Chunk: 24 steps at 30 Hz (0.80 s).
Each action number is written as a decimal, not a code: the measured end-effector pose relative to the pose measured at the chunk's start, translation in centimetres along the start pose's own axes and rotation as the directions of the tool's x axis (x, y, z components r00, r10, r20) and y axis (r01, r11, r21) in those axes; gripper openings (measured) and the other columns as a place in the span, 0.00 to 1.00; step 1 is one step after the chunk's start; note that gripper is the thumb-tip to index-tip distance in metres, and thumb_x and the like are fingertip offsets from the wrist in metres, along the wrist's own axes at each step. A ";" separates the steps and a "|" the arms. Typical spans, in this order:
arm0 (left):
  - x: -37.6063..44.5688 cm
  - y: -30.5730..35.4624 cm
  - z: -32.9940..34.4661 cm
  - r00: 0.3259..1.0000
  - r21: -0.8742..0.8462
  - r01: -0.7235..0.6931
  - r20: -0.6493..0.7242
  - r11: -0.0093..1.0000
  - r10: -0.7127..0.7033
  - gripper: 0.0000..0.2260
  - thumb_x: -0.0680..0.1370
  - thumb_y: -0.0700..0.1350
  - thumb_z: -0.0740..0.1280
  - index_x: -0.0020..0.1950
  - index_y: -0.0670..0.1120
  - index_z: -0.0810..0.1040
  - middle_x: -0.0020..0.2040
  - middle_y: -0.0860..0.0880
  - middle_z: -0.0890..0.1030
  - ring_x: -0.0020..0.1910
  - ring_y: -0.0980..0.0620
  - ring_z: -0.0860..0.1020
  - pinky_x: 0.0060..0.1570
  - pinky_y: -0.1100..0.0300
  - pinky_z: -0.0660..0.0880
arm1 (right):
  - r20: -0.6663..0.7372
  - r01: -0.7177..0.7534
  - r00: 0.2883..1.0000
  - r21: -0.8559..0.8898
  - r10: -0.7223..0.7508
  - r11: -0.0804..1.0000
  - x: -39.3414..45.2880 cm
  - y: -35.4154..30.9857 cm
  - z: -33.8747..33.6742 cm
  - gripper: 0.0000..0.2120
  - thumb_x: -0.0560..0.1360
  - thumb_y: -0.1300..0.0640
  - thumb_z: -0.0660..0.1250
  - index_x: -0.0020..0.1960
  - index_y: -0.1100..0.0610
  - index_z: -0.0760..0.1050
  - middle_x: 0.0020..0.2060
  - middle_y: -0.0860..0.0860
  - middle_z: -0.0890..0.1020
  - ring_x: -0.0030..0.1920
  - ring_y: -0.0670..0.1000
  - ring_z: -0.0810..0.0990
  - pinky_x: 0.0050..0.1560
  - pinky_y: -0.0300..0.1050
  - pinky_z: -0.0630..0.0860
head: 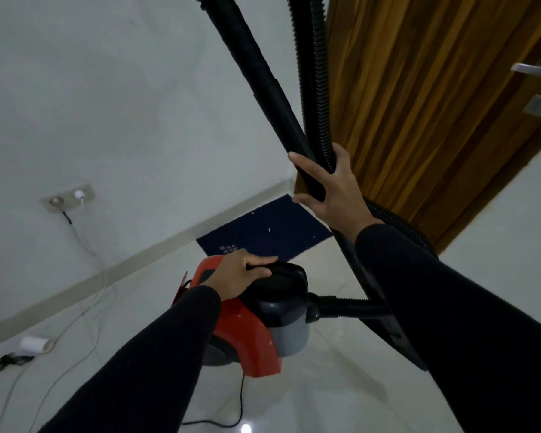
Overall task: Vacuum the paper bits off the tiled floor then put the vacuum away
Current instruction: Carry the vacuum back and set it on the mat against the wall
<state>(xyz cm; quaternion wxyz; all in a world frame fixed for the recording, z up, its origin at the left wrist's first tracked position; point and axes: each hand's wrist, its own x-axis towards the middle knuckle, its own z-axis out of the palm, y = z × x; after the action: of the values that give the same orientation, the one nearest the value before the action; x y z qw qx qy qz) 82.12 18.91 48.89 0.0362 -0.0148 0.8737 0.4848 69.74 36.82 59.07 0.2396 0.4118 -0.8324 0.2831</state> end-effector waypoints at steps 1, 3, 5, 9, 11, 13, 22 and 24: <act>0.8 0.2 -0.5 1.000 0.004 0.001 -0.020 1.000 0.000 0.14 0.77 0.38 0.67 0.62 0.46 0.78 0.43 0.57 0.76 0.40 0.73 0.75 0.44 0.81 0.66 | -0.019 0.023 1.000 -0.006 -0.023 1.000 1.2 0.5 0.2 0.36 0.70 0.55 0.76 0.70 0.37 0.61 0.69 0.64 0.61 0.67 0.60 0.65 0.65 0.59 0.68; 4.0 0.6 -1.8 0.997 0.007 0.023 -0.080 1.000 -0.023 0.15 0.76 0.41 0.69 0.62 0.49 0.78 0.44 0.59 0.75 0.44 0.65 0.76 0.48 0.79 0.67 | -0.024 0.069 0.997 0.017 -0.068 0.997 4.8 2.6 1.0 0.36 0.69 0.55 0.76 0.69 0.38 0.62 0.68 0.64 0.62 0.65 0.54 0.63 0.66 0.57 0.67; 7.5 0.5 -3.2 0.991 0.007 0.047 -0.122 0.999 -0.046 0.15 0.75 0.44 0.70 0.61 0.53 0.79 0.49 0.53 0.78 0.50 0.57 0.77 0.55 0.71 0.69 | -0.007 0.092 0.996 0.051 -0.091 0.994 8.4 4.6 2.4 0.36 0.69 0.55 0.76 0.69 0.38 0.63 0.68 0.62 0.62 0.66 0.55 0.65 0.67 0.62 0.68; 14.3 -0.3 -6.4 0.986 -0.026 0.060 -0.153 0.998 -0.063 0.15 0.75 0.42 0.70 0.61 0.51 0.79 0.54 0.53 0.82 0.52 0.59 0.79 0.54 0.73 0.72 | -0.005 0.141 0.990 0.084 -0.141 0.986 15.0 8.5 5.9 0.36 0.68 0.56 0.77 0.69 0.38 0.64 0.67 0.61 0.63 0.66 0.58 0.68 0.65 0.63 0.71; 17.8 -1.4 -7.8 0.981 -0.045 0.072 -0.178 0.996 -0.079 0.15 0.75 0.41 0.70 0.61 0.50 0.79 0.52 0.54 0.82 0.48 0.62 0.78 0.49 0.78 0.70 | -0.014 0.144 0.990 0.094 -0.144 0.985 18.1 10.8 7.8 0.36 0.68 0.56 0.77 0.69 0.38 0.64 0.68 0.61 0.63 0.66 0.58 0.68 0.67 0.59 0.70; 21.4 -2.8 -9.3 0.976 -0.058 0.077 -0.199 0.995 -0.087 0.15 0.75 0.41 0.70 0.61 0.49 0.79 0.49 0.55 0.80 0.46 0.64 0.76 0.46 0.80 0.69 | -0.023 0.134 0.991 0.102 -0.133 0.986 21.1 13.2 10.0 0.36 0.68 0.56 0.77 0.69 0.38 0.64 0.68 0.61 0.62 0.66 0.59 0.68 0.67 0.57 0.70; 38.1 -8.3 -14.6 0.949 -0.020 0.119 -0.291 0.993 -0.120 0.14 0.74 0.40 0.71 0.59 0.46 0.81 0.46 0.55 0.80 0.48 0.59 0.78 0.45 0.82 0.66 | -0.042 0.064 0.997 0.150 -0.058 0.987 33.5 24.6 20.0 0.38 0.68 0.56 0.77 0.69 0.38 0.62 0.68 0.61 0.62 0.67 0.56 0.66 0.67 0.60 0.69; 41.6 -9.3 -15.4 0.939 -0.017 0.121 -0.321 0.993 -0.120 0.14 0.74 0.39 0.71 0.59 0.45 0.81 0.44 0.54 0.78 0.44 0.61 0.75 0.43 0.83 0.65 | -0.036 0.049 0.998 0.145 -0.044 0.988 35.8 27.5 22.3 0.38 0.68 0.55 0.77 0.70 0.38 0.62 0.69 0.61 0.61 0.67 0.58 0.66 0.67 0.63 0.69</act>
<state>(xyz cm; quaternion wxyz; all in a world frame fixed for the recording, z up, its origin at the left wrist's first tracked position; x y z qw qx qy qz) 40.42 1.33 45.91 -0.0773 -0.1469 0.8661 0.4715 23.95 15.99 58.02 0.2291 0.4428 -0.7956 0.3442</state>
